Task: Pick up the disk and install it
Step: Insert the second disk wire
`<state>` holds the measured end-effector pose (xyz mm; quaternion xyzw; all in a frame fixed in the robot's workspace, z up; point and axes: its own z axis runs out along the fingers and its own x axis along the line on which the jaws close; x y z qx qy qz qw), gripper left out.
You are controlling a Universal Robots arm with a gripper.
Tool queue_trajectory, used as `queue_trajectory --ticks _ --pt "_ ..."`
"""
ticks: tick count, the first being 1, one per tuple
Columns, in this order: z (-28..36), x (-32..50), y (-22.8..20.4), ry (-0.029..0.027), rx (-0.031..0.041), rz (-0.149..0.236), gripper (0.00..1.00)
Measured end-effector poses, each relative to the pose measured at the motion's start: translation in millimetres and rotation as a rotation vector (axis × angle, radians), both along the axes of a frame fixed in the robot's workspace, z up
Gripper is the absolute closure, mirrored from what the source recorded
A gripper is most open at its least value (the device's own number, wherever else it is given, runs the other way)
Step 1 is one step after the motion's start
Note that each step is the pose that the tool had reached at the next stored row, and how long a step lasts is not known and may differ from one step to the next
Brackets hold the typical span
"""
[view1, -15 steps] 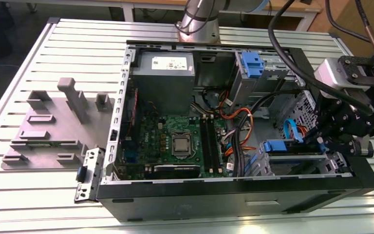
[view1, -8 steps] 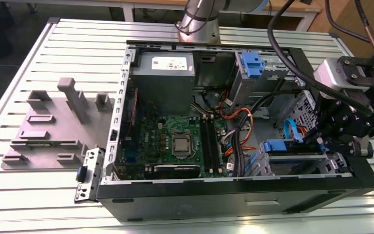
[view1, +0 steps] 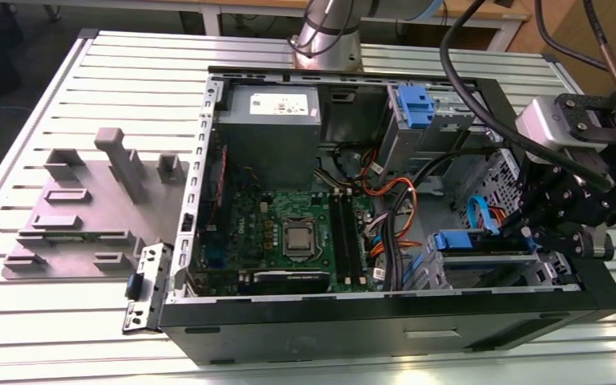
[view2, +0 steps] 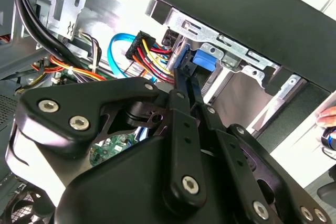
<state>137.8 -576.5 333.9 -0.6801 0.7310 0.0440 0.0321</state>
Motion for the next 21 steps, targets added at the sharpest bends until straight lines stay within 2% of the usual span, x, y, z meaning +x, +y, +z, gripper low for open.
queue_trajectory --ticks 17,21 --pt "0.1 0.0 -0.3 -0.0001 -0.0001 0.001 0.84" --pt "0.0 -0.1 -0.3 -0.0001 0.0 0.02 0.84"
